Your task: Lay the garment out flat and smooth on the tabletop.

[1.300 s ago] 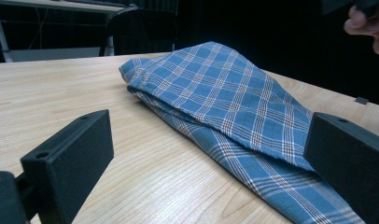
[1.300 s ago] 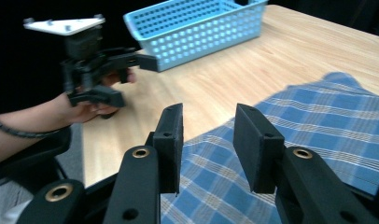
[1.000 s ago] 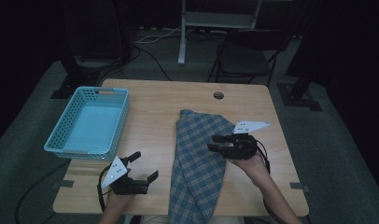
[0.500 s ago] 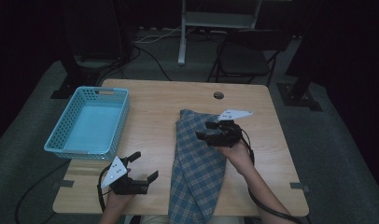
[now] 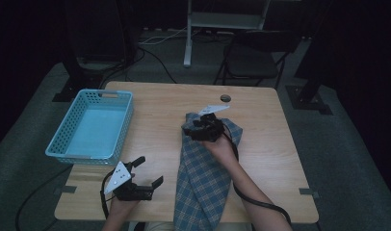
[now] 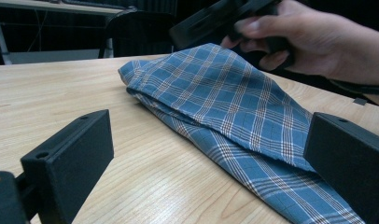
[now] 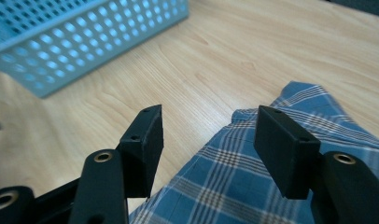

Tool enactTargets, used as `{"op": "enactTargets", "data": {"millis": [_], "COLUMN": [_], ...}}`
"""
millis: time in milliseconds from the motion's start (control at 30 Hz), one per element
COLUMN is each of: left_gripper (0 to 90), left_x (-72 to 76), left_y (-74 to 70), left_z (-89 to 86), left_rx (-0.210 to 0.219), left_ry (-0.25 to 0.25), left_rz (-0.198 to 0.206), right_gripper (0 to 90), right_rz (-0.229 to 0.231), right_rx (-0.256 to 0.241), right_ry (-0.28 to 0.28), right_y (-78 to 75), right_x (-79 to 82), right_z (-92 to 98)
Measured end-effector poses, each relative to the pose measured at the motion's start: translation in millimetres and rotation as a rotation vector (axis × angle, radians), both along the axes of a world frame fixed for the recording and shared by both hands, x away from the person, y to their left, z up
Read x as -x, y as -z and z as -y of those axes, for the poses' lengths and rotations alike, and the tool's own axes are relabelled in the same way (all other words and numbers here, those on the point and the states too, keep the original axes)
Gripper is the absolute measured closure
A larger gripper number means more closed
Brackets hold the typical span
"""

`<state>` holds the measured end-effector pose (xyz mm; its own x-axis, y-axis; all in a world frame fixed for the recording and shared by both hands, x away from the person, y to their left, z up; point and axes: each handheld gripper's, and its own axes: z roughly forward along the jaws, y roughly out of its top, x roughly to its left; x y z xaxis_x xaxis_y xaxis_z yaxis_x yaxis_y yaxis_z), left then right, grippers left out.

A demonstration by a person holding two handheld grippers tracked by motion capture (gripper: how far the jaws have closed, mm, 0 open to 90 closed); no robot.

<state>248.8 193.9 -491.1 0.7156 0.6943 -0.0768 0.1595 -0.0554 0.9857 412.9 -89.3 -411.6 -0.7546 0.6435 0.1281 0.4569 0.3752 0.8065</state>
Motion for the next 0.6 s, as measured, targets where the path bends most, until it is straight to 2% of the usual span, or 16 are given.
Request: {"op": "enactTargets", "data": {"millis": [167,367,467,600], "left_gripper": [2.1,2.1,2.1,2.1], "left_x": [0.2,0.2,0.3,0.3], "left_y": [0.0,0.0,0.0,0.0], "left_z": [0.2,0.2,0.3,0.3], "left_rx": [-0.001,-0.001,-0.001,0.0], "left_ry": [0.0,0.001,0.001,0.001], "left_rz": [0.002,0.002,0.003,0.002], "right_gripper": [41.8,41.0,40.9,39.1], "right_rz": [-0.027,-0.054,-0.042,-0.003], "right_rx": [0.089,0.191,0.223,0.279], "right_ry": [0.029,0.076,0.078,0.064], "right_y": [15.5,41.0,49.0,54.3], "right_x": [-11.7,-25.1,-23.6,-19.8], "right_z": [-21.2,-32.9,-37.4,-43.9]}}
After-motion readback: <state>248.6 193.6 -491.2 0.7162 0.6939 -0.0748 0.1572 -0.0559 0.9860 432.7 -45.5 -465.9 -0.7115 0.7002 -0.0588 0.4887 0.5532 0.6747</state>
